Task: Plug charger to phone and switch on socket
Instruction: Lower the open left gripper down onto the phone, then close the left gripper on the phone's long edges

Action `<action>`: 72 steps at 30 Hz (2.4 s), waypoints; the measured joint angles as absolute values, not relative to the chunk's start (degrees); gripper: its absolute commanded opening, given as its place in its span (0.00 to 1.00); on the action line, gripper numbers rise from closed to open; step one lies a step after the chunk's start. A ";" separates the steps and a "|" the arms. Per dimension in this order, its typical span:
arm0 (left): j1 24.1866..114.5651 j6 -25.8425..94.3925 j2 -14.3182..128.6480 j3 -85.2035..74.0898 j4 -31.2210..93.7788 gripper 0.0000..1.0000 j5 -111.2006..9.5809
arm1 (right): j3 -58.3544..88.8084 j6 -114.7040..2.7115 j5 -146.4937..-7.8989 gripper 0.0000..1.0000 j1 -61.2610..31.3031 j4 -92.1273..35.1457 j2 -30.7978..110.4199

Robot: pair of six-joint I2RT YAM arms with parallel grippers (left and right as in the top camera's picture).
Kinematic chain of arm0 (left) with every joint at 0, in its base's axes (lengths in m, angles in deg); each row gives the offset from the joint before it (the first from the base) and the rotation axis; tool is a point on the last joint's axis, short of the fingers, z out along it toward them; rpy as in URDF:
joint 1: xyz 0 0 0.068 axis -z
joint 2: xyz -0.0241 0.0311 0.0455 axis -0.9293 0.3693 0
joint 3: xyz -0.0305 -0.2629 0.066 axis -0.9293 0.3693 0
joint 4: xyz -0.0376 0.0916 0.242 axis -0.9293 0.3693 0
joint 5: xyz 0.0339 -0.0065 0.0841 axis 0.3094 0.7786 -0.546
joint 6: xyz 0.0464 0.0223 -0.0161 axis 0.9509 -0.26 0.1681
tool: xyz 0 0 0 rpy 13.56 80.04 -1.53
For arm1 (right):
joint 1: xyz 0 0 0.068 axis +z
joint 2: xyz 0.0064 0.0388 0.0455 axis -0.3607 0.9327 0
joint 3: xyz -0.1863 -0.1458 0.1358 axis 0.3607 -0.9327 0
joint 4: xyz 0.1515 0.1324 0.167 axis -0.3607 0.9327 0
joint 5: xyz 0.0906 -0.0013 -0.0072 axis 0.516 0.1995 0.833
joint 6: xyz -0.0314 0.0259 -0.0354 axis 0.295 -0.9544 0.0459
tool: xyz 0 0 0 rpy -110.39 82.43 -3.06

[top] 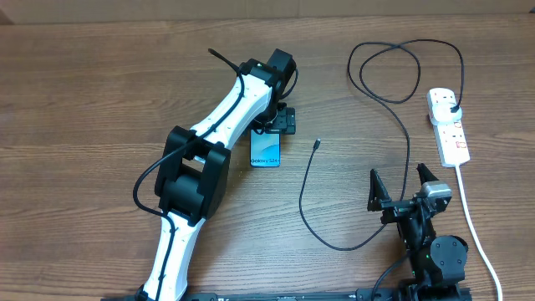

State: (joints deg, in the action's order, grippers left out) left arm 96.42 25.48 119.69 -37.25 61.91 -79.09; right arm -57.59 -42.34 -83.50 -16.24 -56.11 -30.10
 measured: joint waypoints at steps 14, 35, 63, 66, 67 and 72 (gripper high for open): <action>96.42 26.46 119.14 -32.53 56.99 1.00 -77.78 | -57.59 -42.36 -83.50 1.00 -16.24 -56.15 -30.10; 96.49 26.75 119.01 -32.05 56.80 1.00 -79.14 | -57.59 -42.36 -83.48 1.00 -16.24 -56.13 -30.10; 96.86 25.30 118.92 -31.79 56.60 1.00 -80.03 | -57.59 -42.36 -83.50 1.00 -16.26 -56.13 -30.10; 96.86 25.22 118.92 -31.79 56.60 1.00 -80.03 | -57.59 -42.36 -83.48 1.00 -16.24 -56.15 -30.10; 96.86 25.22 118.92 -31.79 56.60 1.00 -80.03 | -57.59 -42.36 -83.50 1.00 -16.24 -56.15 -30.10; 96.86 25.22 118.92 -31.79 56.60 1.00 -80.03 | -57.59 -42.34 -83.50 1.00 -16.26 -56.09 -30.10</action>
